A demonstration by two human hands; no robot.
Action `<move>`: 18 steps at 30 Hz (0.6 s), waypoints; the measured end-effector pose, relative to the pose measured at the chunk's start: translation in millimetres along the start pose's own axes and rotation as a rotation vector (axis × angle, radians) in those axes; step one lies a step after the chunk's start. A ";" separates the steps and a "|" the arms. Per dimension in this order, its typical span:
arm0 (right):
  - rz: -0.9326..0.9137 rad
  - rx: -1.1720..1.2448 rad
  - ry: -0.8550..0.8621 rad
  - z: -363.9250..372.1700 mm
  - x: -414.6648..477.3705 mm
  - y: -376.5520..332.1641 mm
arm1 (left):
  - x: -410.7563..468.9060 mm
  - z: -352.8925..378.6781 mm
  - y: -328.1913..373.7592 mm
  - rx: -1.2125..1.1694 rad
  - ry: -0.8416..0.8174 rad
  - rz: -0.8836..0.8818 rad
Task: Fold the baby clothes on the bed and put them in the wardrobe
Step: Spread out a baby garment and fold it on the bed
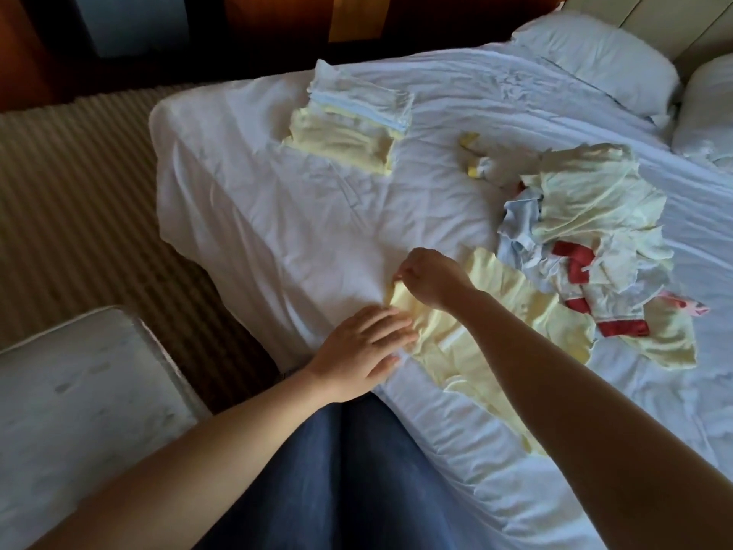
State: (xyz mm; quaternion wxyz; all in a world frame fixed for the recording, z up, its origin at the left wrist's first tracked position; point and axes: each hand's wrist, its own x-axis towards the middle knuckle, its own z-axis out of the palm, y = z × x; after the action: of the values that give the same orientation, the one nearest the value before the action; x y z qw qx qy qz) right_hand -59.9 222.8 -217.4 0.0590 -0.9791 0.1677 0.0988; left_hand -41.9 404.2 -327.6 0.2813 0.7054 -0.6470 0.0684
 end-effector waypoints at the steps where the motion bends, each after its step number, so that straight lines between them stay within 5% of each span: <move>1: 0.001 0.010 0.002 1.4 2.9 2.4 | 0.5 1.7 -1.4 -0.022 0.022 0.001; 11: -0.089 0.058 0.057 6.8 9.0 17.5 | 7.9 5.8 -1.8 -0.163 0.164 -0.054; 18: 0.008 0.177 0.230 -22.2 -25.4 19.8 | 39.3 -12.8 23.8 -0.151 0.299 -0.517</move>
State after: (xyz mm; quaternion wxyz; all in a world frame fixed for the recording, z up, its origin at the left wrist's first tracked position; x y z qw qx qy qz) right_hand -86.3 209.0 -192.1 0.1252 -0.9742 0.1852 -0.0293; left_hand -55.0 376.0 -291.5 0.4330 0.8059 -0.4006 0.0493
